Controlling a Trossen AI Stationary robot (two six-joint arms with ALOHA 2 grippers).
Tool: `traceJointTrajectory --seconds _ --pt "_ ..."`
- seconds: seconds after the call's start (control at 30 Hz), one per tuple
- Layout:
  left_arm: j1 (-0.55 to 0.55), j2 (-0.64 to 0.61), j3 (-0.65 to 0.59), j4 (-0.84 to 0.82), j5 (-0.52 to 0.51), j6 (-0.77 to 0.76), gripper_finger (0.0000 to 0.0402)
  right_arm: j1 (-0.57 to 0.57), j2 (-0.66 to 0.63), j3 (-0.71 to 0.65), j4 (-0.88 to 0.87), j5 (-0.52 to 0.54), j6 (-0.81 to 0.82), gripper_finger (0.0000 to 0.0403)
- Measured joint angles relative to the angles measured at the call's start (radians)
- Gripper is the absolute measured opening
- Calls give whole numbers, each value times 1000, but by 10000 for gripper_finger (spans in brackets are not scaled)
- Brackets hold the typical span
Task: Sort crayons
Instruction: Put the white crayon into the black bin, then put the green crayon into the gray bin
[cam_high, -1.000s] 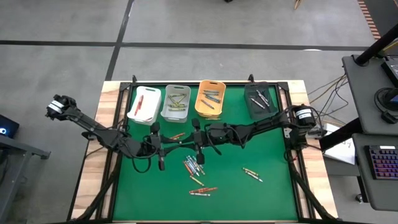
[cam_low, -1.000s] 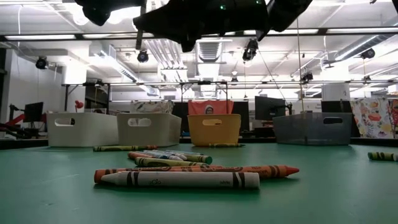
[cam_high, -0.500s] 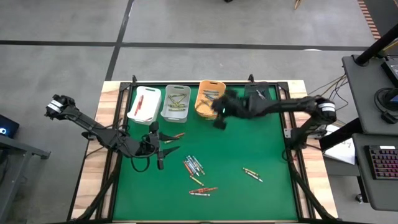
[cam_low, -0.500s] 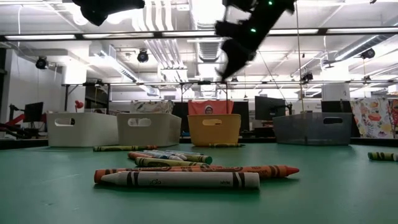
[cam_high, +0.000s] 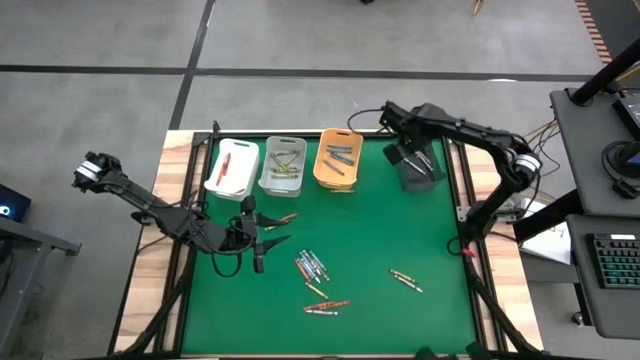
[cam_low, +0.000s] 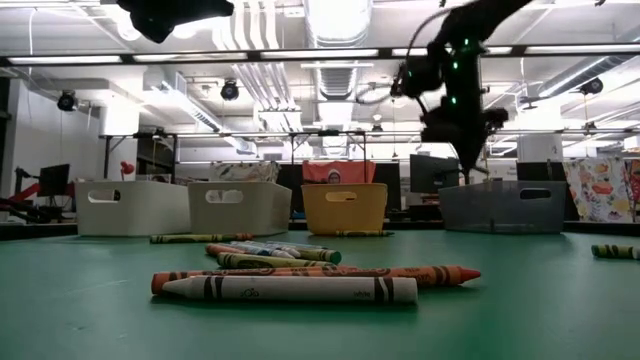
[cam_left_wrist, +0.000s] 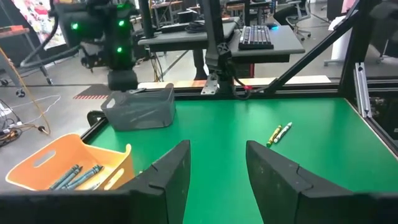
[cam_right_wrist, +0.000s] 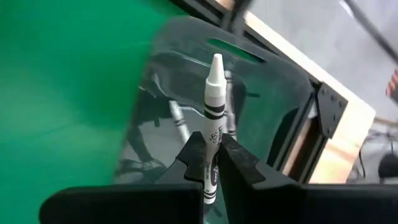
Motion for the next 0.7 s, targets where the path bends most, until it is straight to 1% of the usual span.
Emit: traceJointTrajectory --seconds 0.13,0.2,0.27,0.4,0.53,0.7 --pt "0 0 0 0 0 0 139 -77 67 0 2 -6 -17 13" --pt "0 0 0 0 0 -1 139 -97 99 0 1 -6 -27 17" --pt "0 0 0 -3 0 -8 139 -103 127 0 1 -7 -30 31" --pt "0 0 0 -24 0 -33 139 -106 172 0 12 -7 -59 72" --pt "0 0 0 -24 0 -45 139 -106 187 0 30 -7 -65 99" --pt "0 0 0 -34 -1 -65 139 -102 163 1 35 -7 -81 100"
